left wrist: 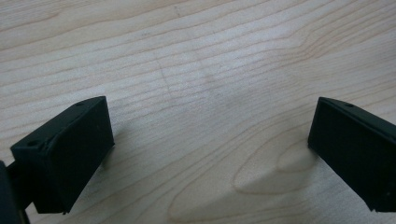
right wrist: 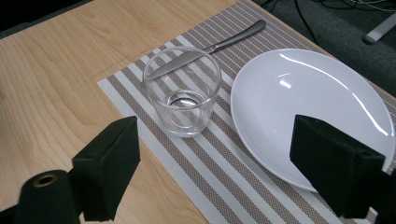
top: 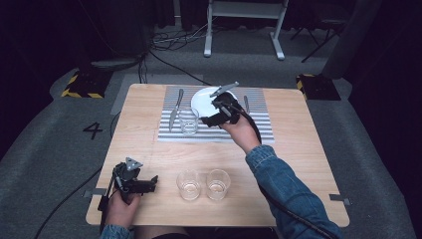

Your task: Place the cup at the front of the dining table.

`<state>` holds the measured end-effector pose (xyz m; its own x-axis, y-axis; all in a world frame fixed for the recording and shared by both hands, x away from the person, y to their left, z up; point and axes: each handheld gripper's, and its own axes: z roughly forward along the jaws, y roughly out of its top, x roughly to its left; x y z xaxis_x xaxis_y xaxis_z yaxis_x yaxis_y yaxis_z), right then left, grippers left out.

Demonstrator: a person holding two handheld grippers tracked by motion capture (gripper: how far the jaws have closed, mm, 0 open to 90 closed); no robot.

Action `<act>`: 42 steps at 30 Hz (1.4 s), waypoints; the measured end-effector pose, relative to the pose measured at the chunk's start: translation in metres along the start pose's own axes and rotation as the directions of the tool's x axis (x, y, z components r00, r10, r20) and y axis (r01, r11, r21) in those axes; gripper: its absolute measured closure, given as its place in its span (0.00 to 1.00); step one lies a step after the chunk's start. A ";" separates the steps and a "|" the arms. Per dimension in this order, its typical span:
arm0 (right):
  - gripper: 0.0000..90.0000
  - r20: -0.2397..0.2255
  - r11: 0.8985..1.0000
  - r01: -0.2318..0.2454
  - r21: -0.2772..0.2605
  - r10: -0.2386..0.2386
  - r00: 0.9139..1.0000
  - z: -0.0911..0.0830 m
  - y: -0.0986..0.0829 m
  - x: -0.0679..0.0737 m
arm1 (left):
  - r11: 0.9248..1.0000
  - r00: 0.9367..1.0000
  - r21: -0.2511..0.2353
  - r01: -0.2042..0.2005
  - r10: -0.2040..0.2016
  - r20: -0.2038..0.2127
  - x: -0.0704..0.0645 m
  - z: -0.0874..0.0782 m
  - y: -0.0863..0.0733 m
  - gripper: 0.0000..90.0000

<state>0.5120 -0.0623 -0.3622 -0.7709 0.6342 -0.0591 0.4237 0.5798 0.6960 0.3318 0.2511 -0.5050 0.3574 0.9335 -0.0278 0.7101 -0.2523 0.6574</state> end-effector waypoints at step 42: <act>0.19 0.099 0.988 -0.133 -0.083 0.141 0.985 -0.121 -0.110 -0.056 | 1.000 1.000 0.000 0.000 0.000 0.000 0.000 0.000 0.000 0.00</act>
<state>0.4507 -0.2232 -0.3484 -0.6528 0.7569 -0.0306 0.4818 0.4460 0.7543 0.3322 0.2510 -0.5050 0.3573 0.9336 -0.0273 0.7101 -0.2525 0.6573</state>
